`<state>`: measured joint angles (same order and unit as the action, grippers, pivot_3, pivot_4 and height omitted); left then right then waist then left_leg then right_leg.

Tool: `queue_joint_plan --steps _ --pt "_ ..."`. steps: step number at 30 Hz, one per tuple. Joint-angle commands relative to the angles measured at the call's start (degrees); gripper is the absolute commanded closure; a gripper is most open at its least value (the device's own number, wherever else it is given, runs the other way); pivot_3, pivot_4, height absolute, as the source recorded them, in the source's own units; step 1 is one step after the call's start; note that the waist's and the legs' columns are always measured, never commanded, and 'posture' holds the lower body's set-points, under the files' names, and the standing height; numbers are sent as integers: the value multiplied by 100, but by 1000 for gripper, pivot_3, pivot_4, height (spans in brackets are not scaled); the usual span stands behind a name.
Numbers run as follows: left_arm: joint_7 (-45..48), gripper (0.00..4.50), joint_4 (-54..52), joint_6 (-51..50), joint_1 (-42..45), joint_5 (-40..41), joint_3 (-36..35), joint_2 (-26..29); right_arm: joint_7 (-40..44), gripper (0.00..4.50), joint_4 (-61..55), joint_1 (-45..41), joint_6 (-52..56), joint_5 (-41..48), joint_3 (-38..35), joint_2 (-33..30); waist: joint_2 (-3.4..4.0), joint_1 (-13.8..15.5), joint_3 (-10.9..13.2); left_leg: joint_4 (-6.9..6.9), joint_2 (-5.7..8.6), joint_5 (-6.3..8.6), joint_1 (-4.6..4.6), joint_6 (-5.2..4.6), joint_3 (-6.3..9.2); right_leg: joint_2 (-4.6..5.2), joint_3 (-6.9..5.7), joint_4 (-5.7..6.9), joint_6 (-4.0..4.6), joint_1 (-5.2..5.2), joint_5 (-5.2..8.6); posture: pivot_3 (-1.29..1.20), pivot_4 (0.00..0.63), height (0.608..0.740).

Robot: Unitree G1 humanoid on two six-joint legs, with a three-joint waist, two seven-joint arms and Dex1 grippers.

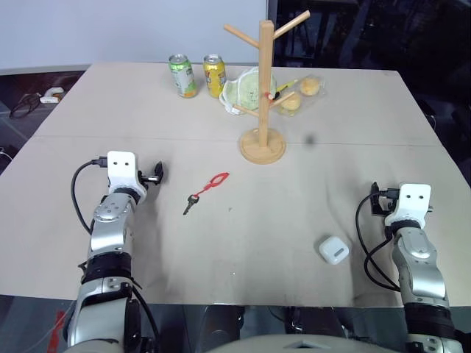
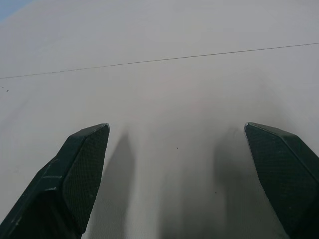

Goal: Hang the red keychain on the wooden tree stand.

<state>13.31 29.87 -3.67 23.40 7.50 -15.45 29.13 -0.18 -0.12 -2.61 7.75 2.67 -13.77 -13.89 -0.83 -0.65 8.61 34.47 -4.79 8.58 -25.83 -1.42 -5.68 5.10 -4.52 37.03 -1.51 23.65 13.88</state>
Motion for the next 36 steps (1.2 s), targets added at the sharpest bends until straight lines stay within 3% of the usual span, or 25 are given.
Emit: queue_joint_plan --steps 1,8,15,20,26,32,36 --pt "114 0 195 -134 -28 -72 72 80 120 74 -102 37 58 -16 -67 -167 0 0 0 0 0 0 0 0 0 0 0 0 0 0 0 0 150 740" --pt "759 0 138 -261 372 -76 292 403 1284 74 -636 -6 389 425 16 -901 3 1 6 0 7 0 -1 0 1 0 0 0 0 0 0 0 150 740" --pt "2857 0 -389 -870 1052 503 649 905 3209 74 -1501 289 1063 1676 16 -1829 -32 17 38 -3 11 -1 -25 -1 12 -5 -18 -17 0 6 0 0 150 740" --pt "5200 0 -1974 -1288 1163 1021 1528 1519 4882 74 -2342 985 1487 2600 103 -2797 -34 16 52 0 16 -2 -48 -4 17 -5 -22 -25 9 8 -5 0 150 740" --pt "6355 0 -3811 -1463 757 1609 2110 1706 6050 74 -2417 1471 782 2435 349 -3380 -32 7 58 2 18 -2 -45 -6 17 -9 -19 -29 -3 7 3 0 150 740" --pt "6913 0 -4170 -1109 620 1684 2390 1617 6978 74 -1802 1604 -919 1635 851 -3614 -18 18 73 37 17 0 -46 -2 58 -17 -33 -21 -2 0 2 0 150 740" --pt "6928 0 -4221 -905 579 1712 2447 1376 7154 74 -1230 1201 -1373 1461 1172 -3498 -16 24 77 58 22 0 -53 -4 65 -14 -33 -21 -4 -8 1 0 150 740"
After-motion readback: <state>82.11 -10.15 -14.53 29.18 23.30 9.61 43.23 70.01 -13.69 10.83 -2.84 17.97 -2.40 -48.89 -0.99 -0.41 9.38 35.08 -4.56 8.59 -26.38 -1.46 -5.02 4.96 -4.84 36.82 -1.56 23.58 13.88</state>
